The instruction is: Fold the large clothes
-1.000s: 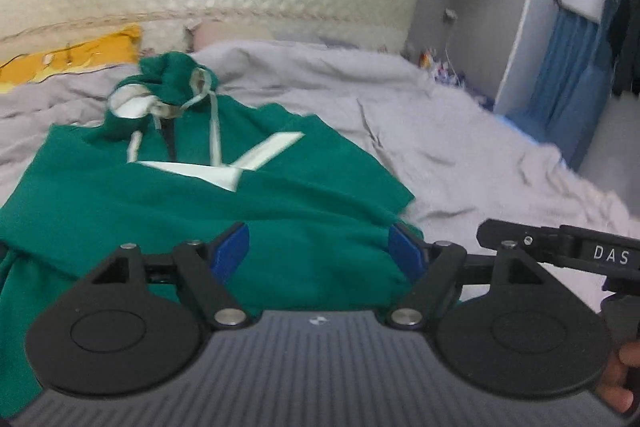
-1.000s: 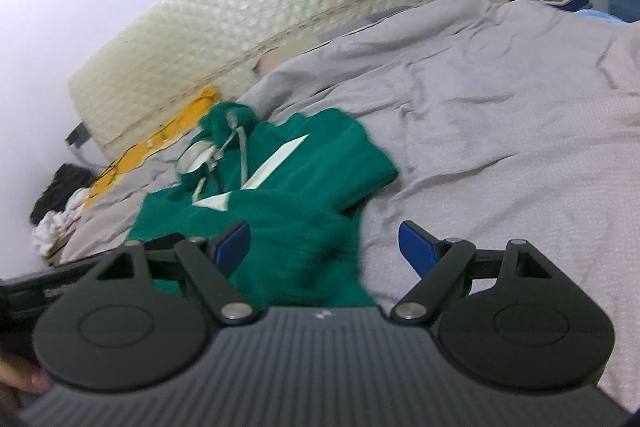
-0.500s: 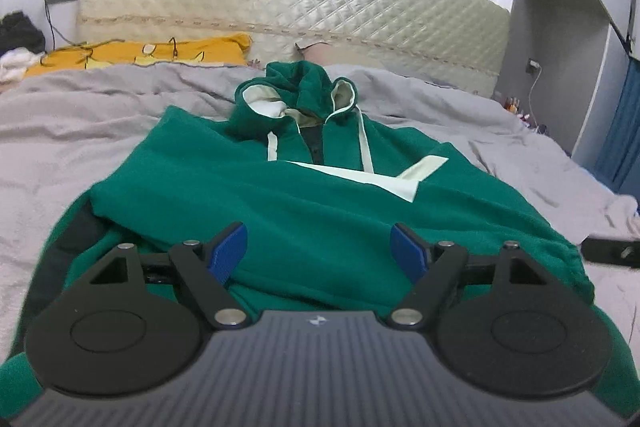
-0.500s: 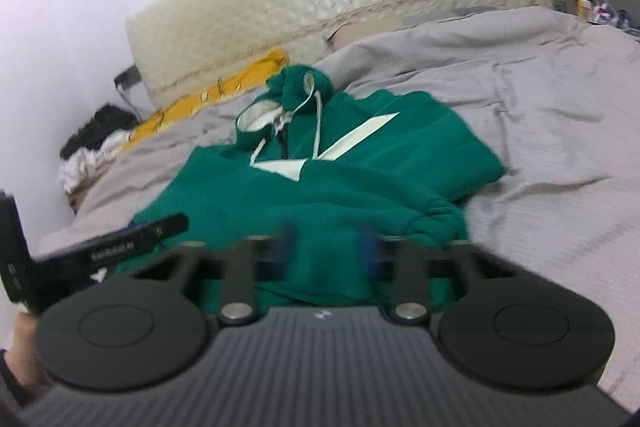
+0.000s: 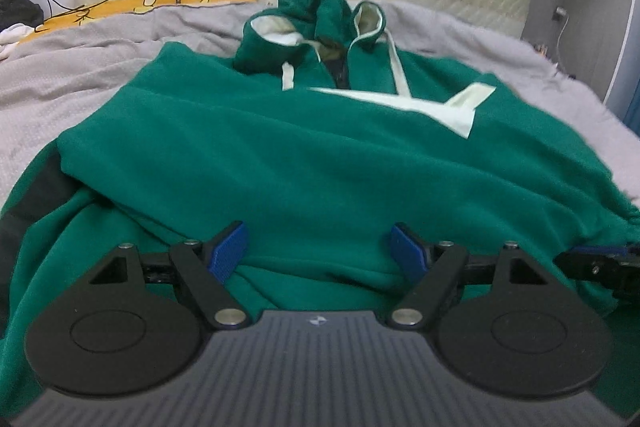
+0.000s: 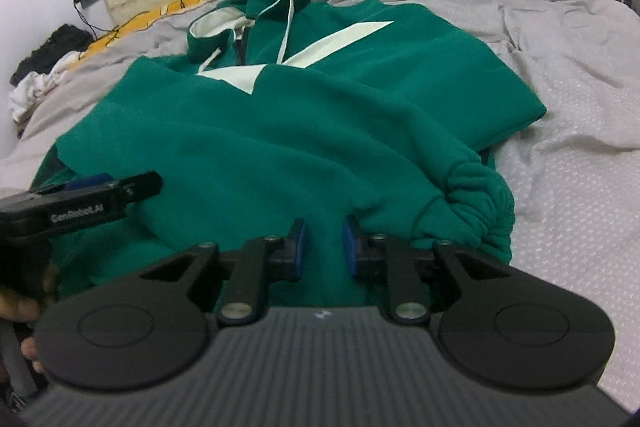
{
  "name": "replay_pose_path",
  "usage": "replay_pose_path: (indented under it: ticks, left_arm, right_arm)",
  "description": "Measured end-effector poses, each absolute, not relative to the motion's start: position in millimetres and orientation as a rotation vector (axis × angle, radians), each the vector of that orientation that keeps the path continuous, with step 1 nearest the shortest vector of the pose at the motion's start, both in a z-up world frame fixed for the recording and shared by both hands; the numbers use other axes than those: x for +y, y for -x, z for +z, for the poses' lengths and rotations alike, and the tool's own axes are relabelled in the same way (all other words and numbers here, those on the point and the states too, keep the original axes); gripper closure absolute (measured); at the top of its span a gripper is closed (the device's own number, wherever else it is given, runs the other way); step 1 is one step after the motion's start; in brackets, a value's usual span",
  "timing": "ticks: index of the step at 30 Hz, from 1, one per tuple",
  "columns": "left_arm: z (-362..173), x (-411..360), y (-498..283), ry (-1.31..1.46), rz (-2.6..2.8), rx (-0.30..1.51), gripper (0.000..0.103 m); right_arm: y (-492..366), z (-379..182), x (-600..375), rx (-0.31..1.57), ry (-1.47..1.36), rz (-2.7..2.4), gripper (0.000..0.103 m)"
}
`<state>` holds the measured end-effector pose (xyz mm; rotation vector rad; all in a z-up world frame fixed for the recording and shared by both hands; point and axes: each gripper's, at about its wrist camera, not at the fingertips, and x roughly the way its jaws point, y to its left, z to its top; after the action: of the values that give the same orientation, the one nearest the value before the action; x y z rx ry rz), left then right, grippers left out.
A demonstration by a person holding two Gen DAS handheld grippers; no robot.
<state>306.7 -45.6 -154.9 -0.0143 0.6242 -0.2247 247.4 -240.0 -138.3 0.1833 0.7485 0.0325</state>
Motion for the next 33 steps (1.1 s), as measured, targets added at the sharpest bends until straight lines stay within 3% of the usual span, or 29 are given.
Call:
replay_pose_path:
  ticks: [9,25,26,28,29,30,33]
  left_arm:
    - [-140.9,-42.2,-294.1,0.049,-0.21,0.617,0.021]
    - [-49.6,-12.7,-177.8,0.085,-0.186,0.434,0.02]
    - [-45.3,-11.4,-178.0,0.09,-0.187,0.433,0.02]
    - [-36.7,-12.8,-184.8,0.084,-0.193,0.443,0.02]
    - [-33.1,-14.3,-190.6,0.072,-0.193,0.453,0.02]
    - [-30.4,-15.7,-195.9,0.061,-0.19,0.466,0.02]
    - [-23.4,-16.7,-218.9,0.045,-0.205,0.496,0.02]
  right_arm:
    - [-239.0,-136.1,-240.6,0.713,-0.208,0.028,0.081]
    - [-158.4,-59.4,-229.6,0.467,-0.237,0.081,0.077]
    - [-157.0,-55.9,-230.7,0.455,-0.243,0.083,0.07]
    - [-159.5,-48.2,-235.1,0.439,-0.285,0.092,0.045]
    - [-161.4,-45.7,-235.9,0.434,-0.297,0.097,0.027]
    - [-165.0,-42.8,-237.1,0.431,-0.305,0.103,0.02]
    - [-186.4,-37.4,-238.1,0.458,-0.286,0.127,0.021]
